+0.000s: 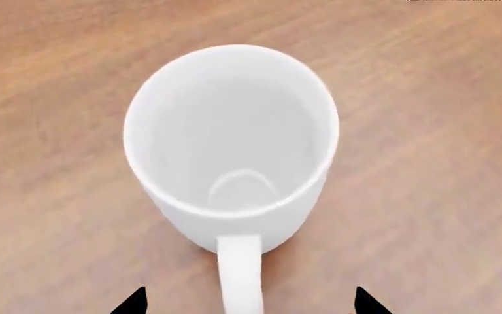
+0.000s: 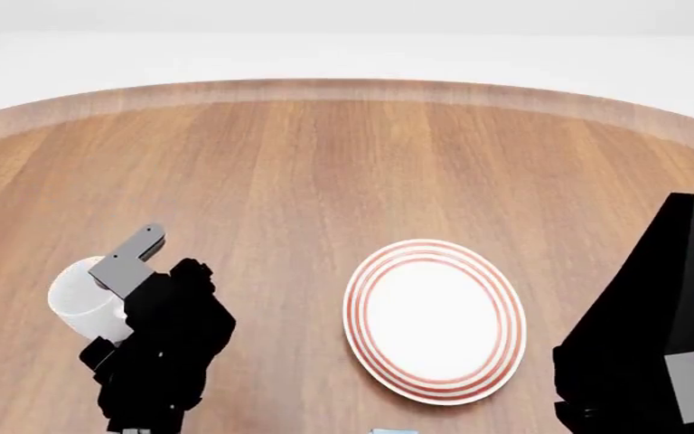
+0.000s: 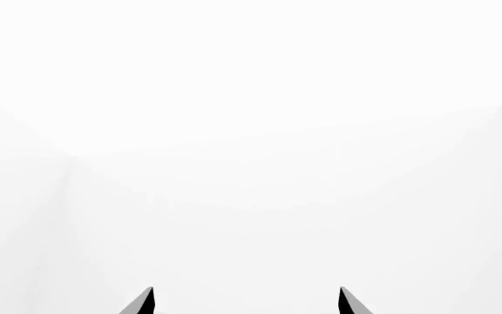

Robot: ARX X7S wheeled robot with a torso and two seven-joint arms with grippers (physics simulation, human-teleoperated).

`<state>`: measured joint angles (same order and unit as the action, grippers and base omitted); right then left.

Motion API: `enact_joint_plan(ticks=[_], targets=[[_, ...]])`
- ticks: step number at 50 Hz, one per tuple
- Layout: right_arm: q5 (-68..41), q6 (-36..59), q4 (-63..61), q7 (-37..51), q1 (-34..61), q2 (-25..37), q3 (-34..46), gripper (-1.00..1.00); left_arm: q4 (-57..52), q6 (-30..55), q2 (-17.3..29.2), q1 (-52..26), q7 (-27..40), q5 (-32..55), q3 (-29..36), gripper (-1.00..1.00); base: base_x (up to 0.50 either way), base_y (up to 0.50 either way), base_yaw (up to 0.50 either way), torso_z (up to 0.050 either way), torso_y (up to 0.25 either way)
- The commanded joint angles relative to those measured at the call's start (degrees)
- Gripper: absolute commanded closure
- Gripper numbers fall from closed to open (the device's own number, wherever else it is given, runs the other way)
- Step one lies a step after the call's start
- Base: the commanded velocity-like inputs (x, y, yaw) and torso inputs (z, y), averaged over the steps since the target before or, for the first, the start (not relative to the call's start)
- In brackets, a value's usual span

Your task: Pick up the white mug and put it on the plate, and put the chocolate pudding to the right of the plate.

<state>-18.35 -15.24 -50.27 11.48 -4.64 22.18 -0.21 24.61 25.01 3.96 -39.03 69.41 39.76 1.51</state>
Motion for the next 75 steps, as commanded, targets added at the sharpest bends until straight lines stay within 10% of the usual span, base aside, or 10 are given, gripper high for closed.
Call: enact_joint_plan(ticks=[1,18,19,45,63,75], targets=[[1.22,-0.11,0.02,-1.01,-0.23,-0.86,-0.77,-1.00,1.15,-0.18,-0.31,-0.34,-1.31,-0.21,-0.95,-1.00,0.00,0.00,0.00,0.000,0.000],[1.43,0.05,0.00,-0.63,-0.17,-0.54,-0.31,-1.00,4.88,-2.60,0.19,-0.22,-3.32,0.55,-0.44,-1.00,0.00,0.00,0.00,0.000,0.000],[1.45,0.04,0.01,-0.62,-0.15,-0.53,-0.29,-1.00,5.06,-2.82,0.15,-0.21,-3.50,0.58,-0.39,1.00,0.00,0.00,0.00,0.000,0.000],[1.37,0.64,0.05,0.01,0.07,0.19,0.13,-1.00,5.25,-1.36,1.35,-1.02,-6.37,1.47,3.11,1.00,0.00,0.00,0.00,0.000,0.000],[1.27,0.88,-0.74,0.74,0.28,0.77,-0.31,-1.00,-34.53,25.12,16.96,-13.73,-34.10,6.34,29.87,1.00,0.00,0.00,0.00,0.000,0.000],[1.09,1.18,-0.93,1.11,0.61,1.14,-0.27,-1.00,-32.44,31.85,18.12,-26.49,-49.60,9.00,37.80,1.00,0.00,0.00,0.00,0.000,0.000]])
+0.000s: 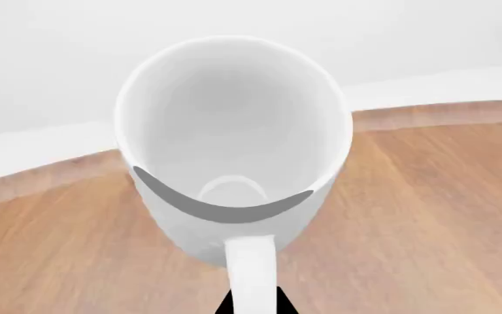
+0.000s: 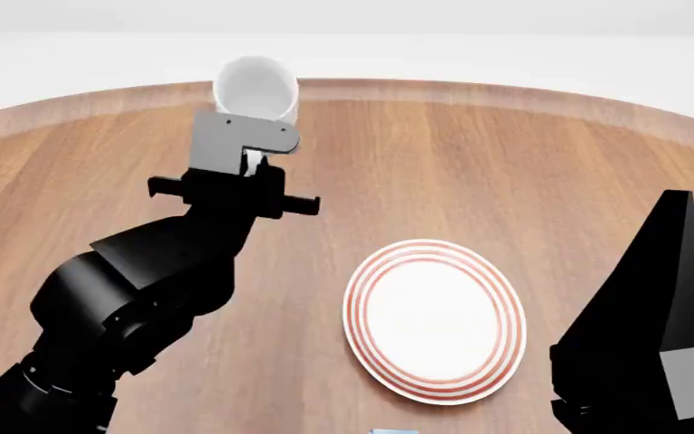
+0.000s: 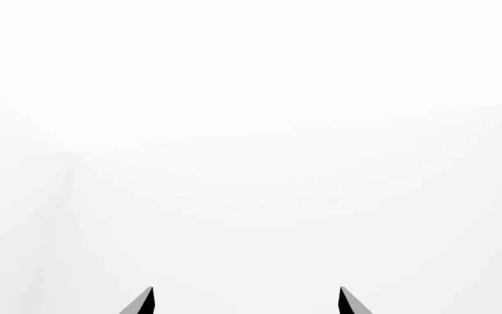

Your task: Pick up the white mug and put it on the plate, and put the chocolate pudding to the right of the plate.

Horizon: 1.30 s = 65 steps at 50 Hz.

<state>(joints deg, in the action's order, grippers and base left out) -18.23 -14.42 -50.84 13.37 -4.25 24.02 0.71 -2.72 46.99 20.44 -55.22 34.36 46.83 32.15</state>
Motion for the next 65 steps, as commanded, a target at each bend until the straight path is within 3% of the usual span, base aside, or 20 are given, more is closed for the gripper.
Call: enact_joint_plan(ticks=[1,15,23,28,49,65], targets=[[0.96,0.26,-0.23,-0.78,0.17,-0.72,-1.18,-1.00,-3.87,10.36,1.18,-11.01,-16.61,3.61,6.71,1.00,0.00,0.00,0.00,0.000,0.000],[1.33,0.11,-0.27,-0.57,0.04,-0.66,-0.68,-1.00,9.16,14.66,-5.57,-16.43,-25.89,15.57,1.34,1.00,0.00,0.00,0.00,0.000,0.000],[1.25,-0.14,0.05,-0.46,0.01,-0.69,-0.43,-1.00,16.93,14.76,-11.79,-13.90,-23.06,22.18,-3.61,1.00,0.00,0.00,0.00,0.000,0.000],[0.99,-0.31,0.21,-0.37,0.00,-0.56,-0.52,-1.00,23.08,12.95,-14.50,-13.23,-22.45,21.83,-3.85,1.00,0.00,0.00,0.00,0.000,0.000],[0.77,-1.11,0.88,-0.15,-0.29,-0.27,-0.48,-1.00,24.87,9.11,-17.85,-7.69,-24.37,16.33,6.26,1.00,0.00,0.00,0.00,0.000,0.000],[0.39,-1.63,1.21,0.12,-0.54,-0.05,-0.54,-1.00,29.54,6.50,-19.29,-8.37,-26.59,12.22,13.77,1.00,0.00,0.00,0.00,0.000,0.000]])
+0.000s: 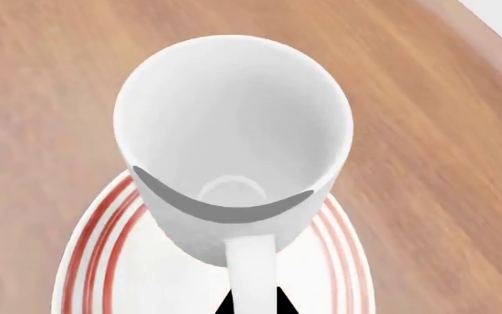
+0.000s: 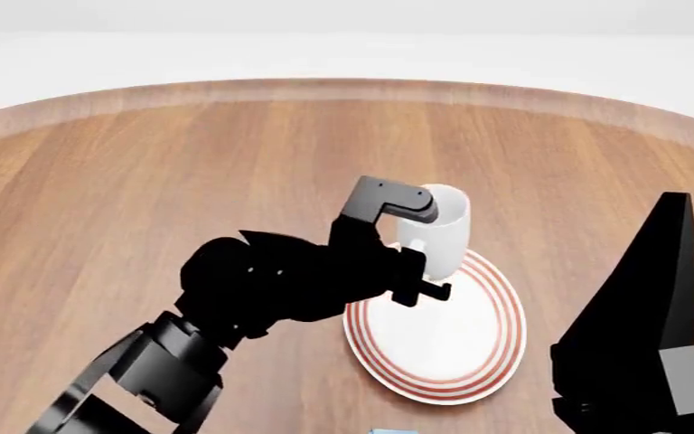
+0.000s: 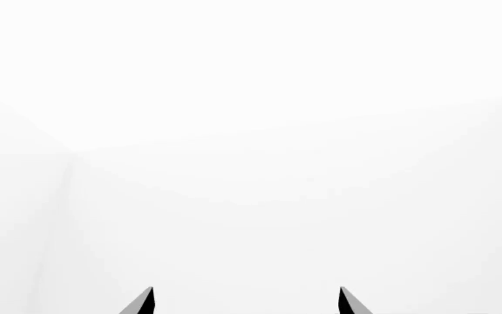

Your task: Pick up the white mug and put it on the plate, and put the chocolate pudding to the right of the plate.

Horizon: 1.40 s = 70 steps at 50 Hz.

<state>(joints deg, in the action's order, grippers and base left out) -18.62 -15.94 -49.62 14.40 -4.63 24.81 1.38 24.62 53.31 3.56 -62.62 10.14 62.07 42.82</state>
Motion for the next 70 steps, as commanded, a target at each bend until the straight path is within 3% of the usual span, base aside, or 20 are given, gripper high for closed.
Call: enact_joint_plan(ticks=[1,20,67,68,70], targets=[[0.78,-0.11,-0.01,-0.89,-0.16,-0.82,-1.20,-1.00,2.29,0.07,-2.40,-1.03,-2.37,-2.91,3.22,1.00,0.00,0.00,0.00,0.000,0.000],[0.35,-0.34,0.08,-0.54,-0.17,-0.63,-1.02,-1.00,5.66,-2.20,-3.23,-4.64,-3.51,-1.36,14.34,1.00,0.00,0.00,0.00,0.000,0.000],[0.20,-1.11,0.33,0.23,-0.78,-0.03,-0.77,-1.00,10.54,-12.43,-3.11,-5.29,-2.82,7.48,28.63,1.00,0.00,0.00,0.00,0.000,0.000],[0.18,-1.10,0.37,0.26,-0.76,0.00,-0.79,-1.00,10.17,-12.61,-3.00,-5.20,-2.47,7.39,28.86,-1.00,0.00,0.00,0.00,0.000,0.000],[0.28,-1.12,0.41,0.26,-0.73,0.01,-0.73,-1.00,10.23,-12.67,-2.96,-5.26,-2.18,7.67,28.98,-1.00,0.00,0.00,0.00,0.000,0.000]])
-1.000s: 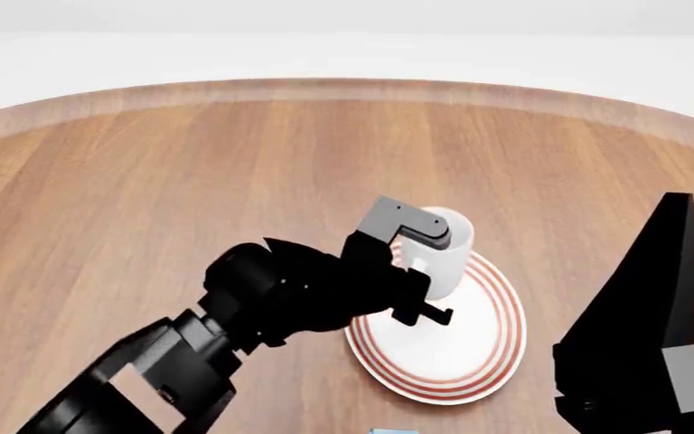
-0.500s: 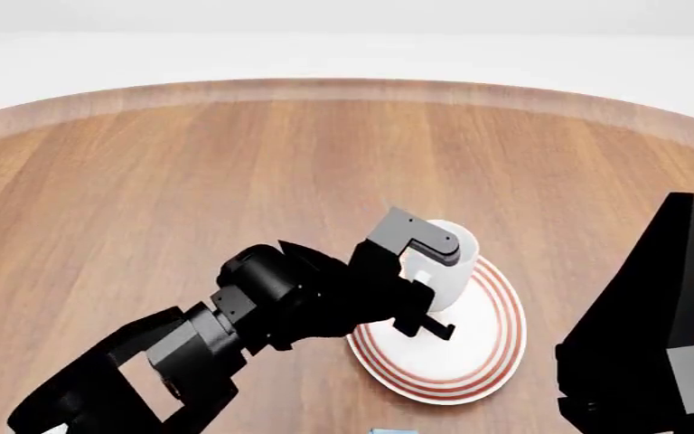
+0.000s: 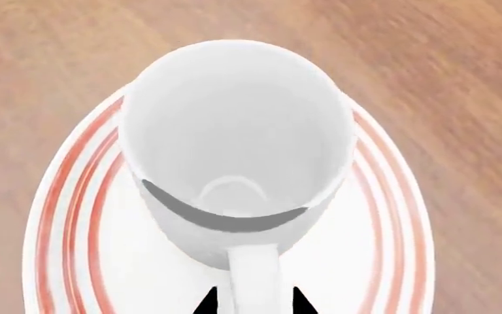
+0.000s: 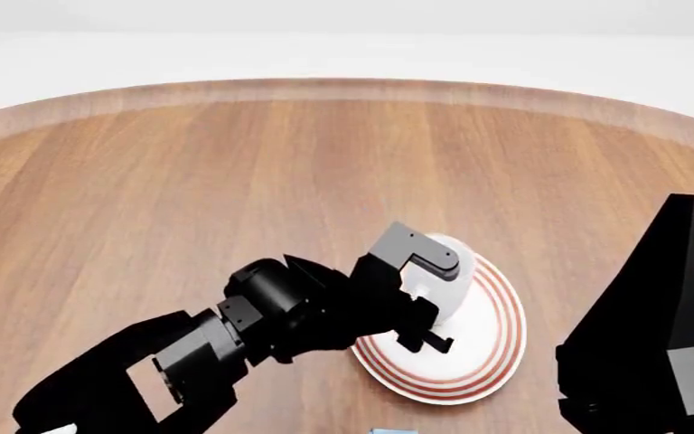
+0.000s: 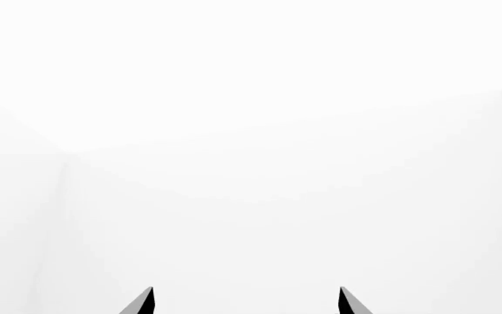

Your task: Pick up the white mug and put it on the plate, and put the chocolate pudding to the right of the plate.

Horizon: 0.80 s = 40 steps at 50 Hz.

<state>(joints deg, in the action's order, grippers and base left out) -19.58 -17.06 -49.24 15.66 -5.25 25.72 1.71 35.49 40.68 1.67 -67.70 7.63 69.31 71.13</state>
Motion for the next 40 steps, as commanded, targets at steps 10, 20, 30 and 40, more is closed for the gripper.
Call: enact_joint_plan(ticks=[10,20,30,40], targets=[[1.47,0.07,0.09,-0.80,0.05,-0.76,-1.00,-1.00,-2.71,0.33,-0.04,0.51,3.46,1.17,1.33,-1.00,0.00,0.00,0.00,0.000,0.000],[1.90,0.67,-0.33,-0.46,0.35,-0.51,-0.86,-1.00,-10.19,2.35,3.36,1.21,9.06,1.57,2.20,-1.00,0.00,0.00,0.00,0.000,0.000],[2.51,0.55,-0.18,-0.55,0.23,-0.54,-0.19,-1.00,-21.34,5.17,8.14,1.26,16.12,4.19,1.25,-1.00,0.00,0.00,0.00,0.000,0.000],[2.81,0.69,-0.21,-0.48,0.31,-0.49,0.32,-1.00,-31.47,5.57,11.58,2.28,19.77,5.95,0.61,-1.00,0.00,0.00,0.00,0.000,0.000]])
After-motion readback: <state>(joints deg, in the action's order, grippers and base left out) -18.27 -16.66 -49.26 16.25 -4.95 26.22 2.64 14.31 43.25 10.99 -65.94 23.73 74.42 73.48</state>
